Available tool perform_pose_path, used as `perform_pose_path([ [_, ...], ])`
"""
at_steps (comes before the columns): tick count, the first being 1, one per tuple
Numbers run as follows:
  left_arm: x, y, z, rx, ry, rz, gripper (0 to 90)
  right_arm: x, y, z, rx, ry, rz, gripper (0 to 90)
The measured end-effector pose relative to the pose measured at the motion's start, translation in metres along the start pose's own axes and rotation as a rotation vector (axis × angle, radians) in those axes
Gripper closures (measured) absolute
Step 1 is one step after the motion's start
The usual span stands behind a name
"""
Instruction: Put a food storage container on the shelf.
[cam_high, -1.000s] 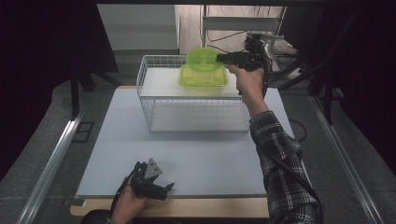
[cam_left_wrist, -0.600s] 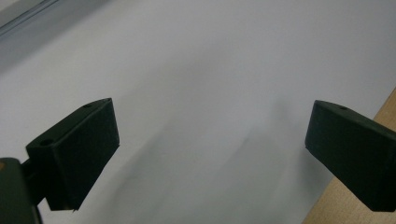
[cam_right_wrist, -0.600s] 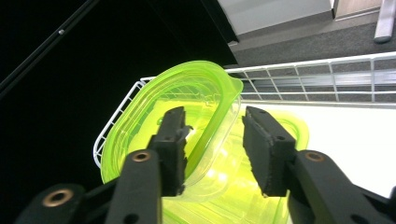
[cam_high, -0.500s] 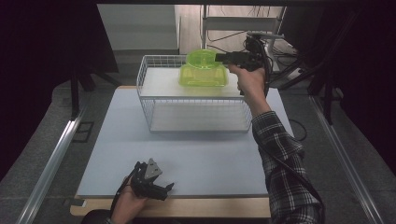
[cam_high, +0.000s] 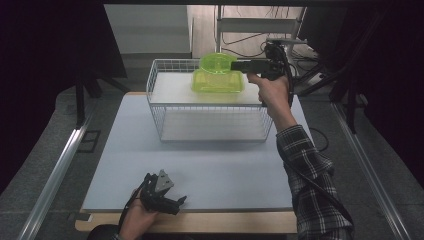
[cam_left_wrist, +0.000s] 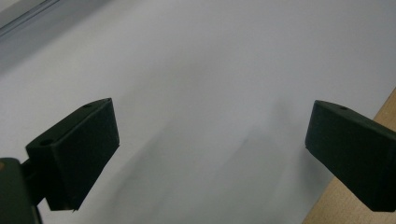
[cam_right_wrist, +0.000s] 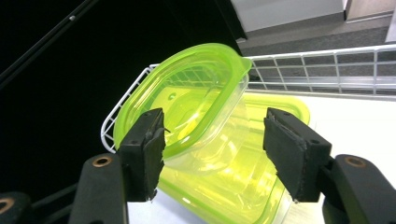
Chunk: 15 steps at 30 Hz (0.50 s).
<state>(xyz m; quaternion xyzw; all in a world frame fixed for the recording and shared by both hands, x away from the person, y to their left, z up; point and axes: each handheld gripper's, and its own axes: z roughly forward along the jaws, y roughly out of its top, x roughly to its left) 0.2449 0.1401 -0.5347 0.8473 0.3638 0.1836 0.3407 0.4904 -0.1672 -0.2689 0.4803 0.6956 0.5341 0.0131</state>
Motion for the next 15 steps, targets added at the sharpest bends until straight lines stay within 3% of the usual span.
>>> perform_pose_path([
  [4,0.000,0.000,0.000,-0.001,0.000,0.001,2.7,0.002,-0.004,-0.003,0.011,0.007,-0.025,34.2],
  [9,0.000,0.000,0.000,-0.001,-0.001,0.003,2.7,0.003,-0.009,-0.007,0.026,-0.025,-0.081,29.7],
  [15,-0.001,0.000,0.000,0.000,-0.001,0.003,2.7,0.002,-0.016,-0.012,0.042,-0.026,-0.106,26.4],
])
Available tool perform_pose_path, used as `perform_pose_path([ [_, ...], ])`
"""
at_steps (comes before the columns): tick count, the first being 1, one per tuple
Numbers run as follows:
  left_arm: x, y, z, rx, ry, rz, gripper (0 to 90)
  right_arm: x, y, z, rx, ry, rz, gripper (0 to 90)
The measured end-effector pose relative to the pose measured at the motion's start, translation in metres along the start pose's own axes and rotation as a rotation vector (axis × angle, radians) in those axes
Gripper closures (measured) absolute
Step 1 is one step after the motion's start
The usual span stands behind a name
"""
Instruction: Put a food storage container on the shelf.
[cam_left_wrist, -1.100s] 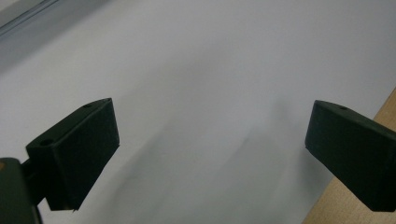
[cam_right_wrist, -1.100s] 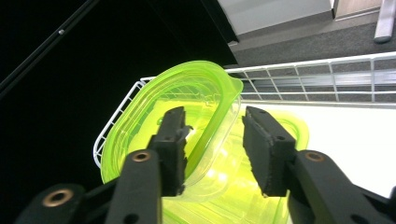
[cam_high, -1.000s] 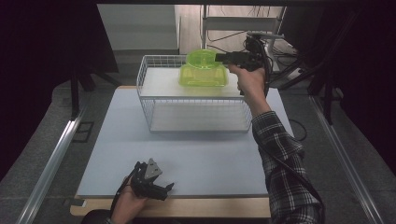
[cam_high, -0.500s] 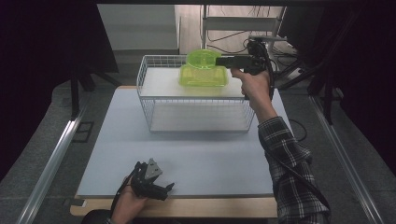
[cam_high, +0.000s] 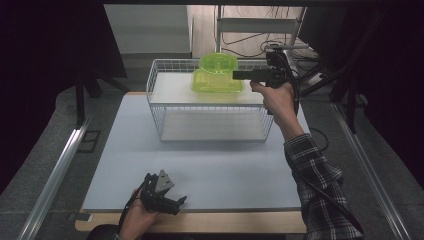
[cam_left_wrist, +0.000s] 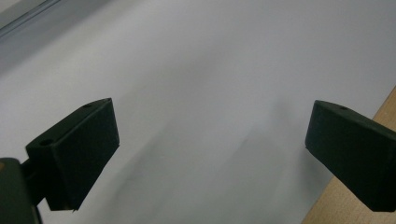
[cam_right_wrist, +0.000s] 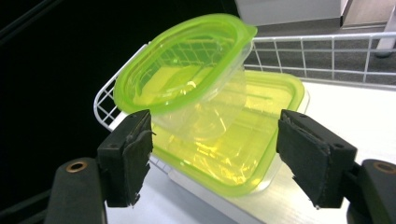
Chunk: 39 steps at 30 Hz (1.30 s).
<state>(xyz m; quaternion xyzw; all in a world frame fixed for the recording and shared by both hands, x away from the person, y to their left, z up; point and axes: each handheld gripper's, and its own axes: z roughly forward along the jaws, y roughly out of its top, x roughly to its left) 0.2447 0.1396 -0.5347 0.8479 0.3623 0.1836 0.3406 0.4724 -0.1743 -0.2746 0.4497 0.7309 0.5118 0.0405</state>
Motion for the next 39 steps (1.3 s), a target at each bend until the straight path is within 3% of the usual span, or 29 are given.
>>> perform_pose_path([
  [23,0.000,0.000,0.001,0.004,-0.003,-0.004,2.7,-0.003,-0.030,-0.013,0.024,-0.016,-0.105,12.9],
  [39,0.000,0.000,0.001,0.003,-0.003,-0.003,2.7,-0.002,-0.053,-0.016,0.037,-0.025,-0.139,7.6],
])
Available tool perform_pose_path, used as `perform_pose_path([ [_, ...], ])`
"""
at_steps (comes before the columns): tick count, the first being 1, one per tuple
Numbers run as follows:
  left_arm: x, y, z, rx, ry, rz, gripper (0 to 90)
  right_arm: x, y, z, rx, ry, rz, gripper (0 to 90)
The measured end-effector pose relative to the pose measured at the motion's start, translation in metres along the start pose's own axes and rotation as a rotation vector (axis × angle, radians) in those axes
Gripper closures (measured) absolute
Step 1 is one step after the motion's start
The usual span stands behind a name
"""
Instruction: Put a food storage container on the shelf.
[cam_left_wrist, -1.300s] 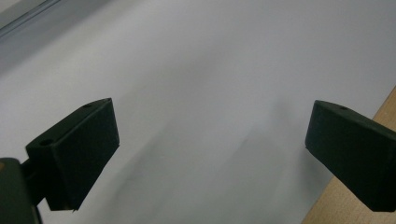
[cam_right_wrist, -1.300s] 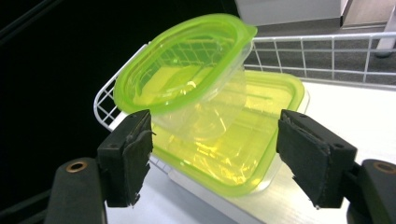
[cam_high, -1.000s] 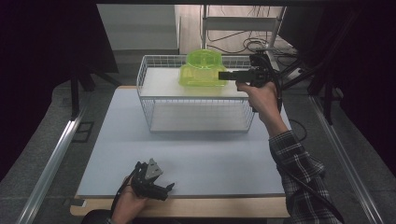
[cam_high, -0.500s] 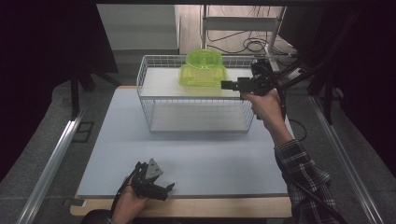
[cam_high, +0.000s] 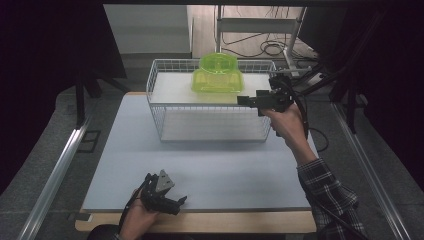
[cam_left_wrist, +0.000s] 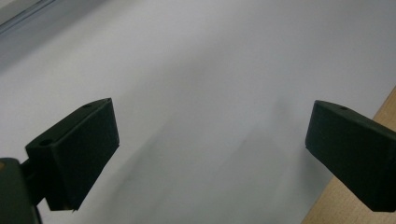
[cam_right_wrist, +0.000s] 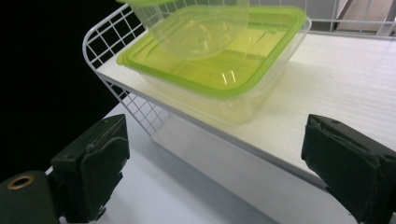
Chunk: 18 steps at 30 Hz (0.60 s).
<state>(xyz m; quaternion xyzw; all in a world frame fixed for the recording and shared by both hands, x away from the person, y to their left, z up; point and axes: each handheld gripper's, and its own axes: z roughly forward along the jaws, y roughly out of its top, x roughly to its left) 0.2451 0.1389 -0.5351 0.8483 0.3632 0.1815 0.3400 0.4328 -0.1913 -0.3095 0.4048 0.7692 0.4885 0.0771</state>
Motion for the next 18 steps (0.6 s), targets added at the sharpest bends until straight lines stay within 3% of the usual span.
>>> perform_pose_path([
  [18,0.000,0.000,-0.001,-0.013,-0.010,-0.005,1.8,0.002,-0.029,0.003,0.018,-0.006,-0.050,5.9],
])
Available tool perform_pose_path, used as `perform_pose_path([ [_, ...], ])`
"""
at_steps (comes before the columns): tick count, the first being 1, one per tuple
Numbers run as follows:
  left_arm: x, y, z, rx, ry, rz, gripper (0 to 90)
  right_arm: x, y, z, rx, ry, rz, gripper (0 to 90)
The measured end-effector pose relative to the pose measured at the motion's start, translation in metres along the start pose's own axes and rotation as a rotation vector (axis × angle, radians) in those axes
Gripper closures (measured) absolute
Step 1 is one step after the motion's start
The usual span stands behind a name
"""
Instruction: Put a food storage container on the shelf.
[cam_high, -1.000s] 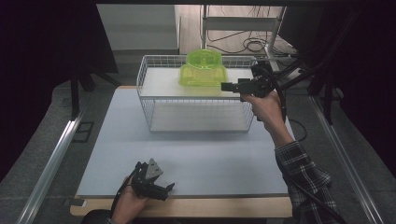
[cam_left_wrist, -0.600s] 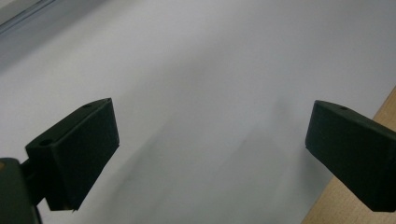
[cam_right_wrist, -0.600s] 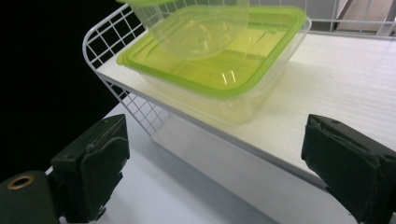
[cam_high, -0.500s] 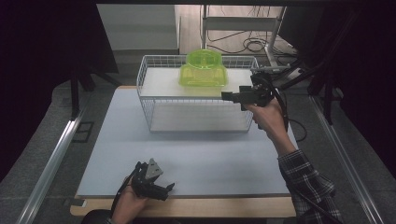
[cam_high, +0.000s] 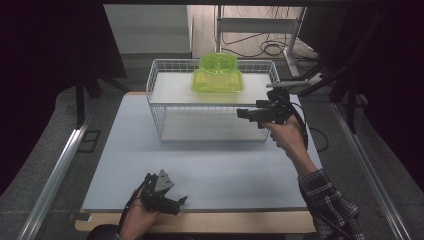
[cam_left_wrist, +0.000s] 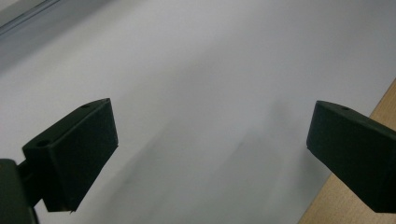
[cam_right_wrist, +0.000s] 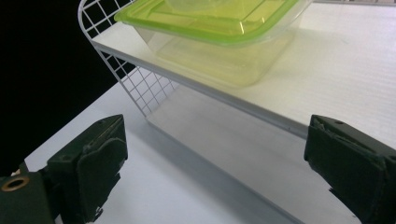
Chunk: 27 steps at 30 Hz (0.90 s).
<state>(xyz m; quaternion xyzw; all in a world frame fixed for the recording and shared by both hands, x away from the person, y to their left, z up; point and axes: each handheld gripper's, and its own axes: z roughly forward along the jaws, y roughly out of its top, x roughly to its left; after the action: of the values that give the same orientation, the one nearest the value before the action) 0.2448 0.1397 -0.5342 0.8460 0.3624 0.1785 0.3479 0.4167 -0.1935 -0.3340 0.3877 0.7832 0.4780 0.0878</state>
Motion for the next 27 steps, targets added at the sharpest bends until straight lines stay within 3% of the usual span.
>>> perform_pose_path([
  [27,0.000,0.000,-0.001,-0.002,0.001,0.001,1.8,0.004,-0.042,0.013,0.056,-0.024,-0.054,1.9],
])
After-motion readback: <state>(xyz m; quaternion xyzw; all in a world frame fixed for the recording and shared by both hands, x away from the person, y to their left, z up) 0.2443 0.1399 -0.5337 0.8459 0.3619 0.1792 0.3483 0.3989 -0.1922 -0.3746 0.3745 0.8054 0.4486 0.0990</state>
